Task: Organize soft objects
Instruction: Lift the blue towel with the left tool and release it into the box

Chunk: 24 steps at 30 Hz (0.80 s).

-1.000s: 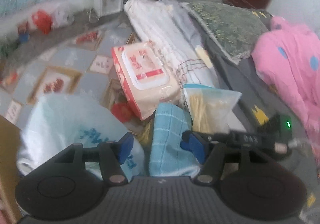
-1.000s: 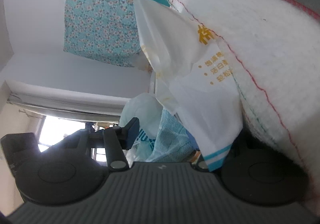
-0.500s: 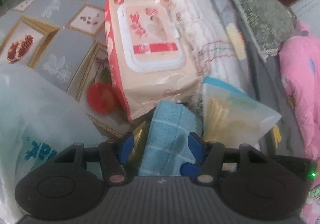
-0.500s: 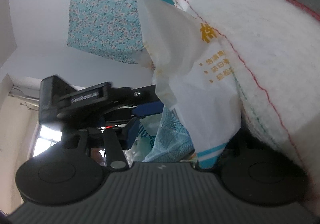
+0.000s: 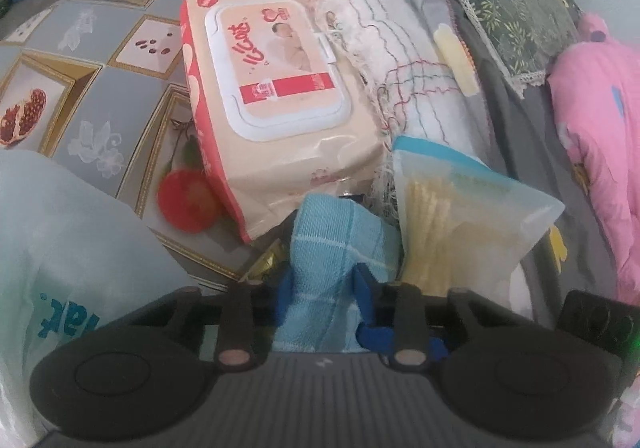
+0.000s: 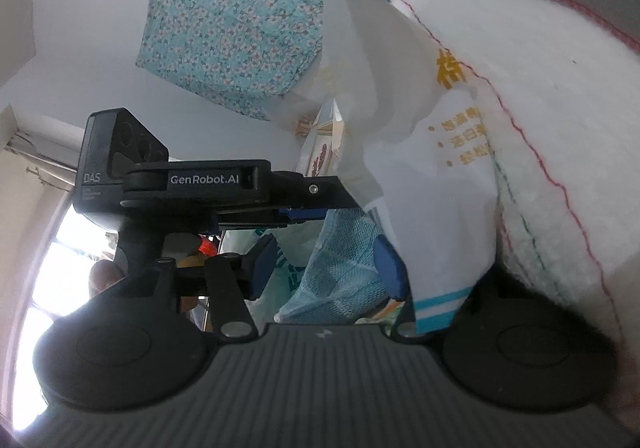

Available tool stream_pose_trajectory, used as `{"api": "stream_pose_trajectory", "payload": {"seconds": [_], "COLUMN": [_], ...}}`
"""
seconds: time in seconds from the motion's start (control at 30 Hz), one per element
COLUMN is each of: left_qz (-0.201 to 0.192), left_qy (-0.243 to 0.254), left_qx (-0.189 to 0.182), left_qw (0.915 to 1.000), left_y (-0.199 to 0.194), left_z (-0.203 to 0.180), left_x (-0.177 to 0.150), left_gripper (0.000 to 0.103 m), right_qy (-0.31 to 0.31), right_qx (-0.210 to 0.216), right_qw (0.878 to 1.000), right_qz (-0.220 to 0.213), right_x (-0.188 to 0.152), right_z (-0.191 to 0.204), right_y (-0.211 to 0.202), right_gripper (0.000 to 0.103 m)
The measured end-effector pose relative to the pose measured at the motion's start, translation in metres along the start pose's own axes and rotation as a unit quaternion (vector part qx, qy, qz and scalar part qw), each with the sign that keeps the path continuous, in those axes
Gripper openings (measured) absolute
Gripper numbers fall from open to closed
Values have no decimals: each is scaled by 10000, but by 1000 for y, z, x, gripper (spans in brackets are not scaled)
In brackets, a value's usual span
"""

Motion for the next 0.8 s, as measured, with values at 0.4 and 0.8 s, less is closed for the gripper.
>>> {"api": "stream_pose_trajectory", "payload": {"seconds": [0.4, 0.8], "left_qz": [19, -1110], "left_qy": [327, 1180], "left_qx": [105, 529], "left_qw": [9994, 9854], "left_y": [5, -59], "left_z": [-14, -56], "left_x": [-4, -45], "left_gripper": [23, 13], "right_qy": [-407, -1806], "right_qx": [-213, -779], "right_qw": [9989, 9793], "right_qz": [-6, -480], "right_x": [0, -3], "right_z": [16, 70], "right_y": [2, -16], "right_gripper": [53, 71]}}
Point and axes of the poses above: each gripper's, at about its wrist camera, not at the fingertips, and y roughly the way its jaws point, z to its left, x to its top, the point moved 1 cm from there along y, roughly the way its jaws point, and after that the axes turned 3 degrees about -y, right-handed, at the moved point
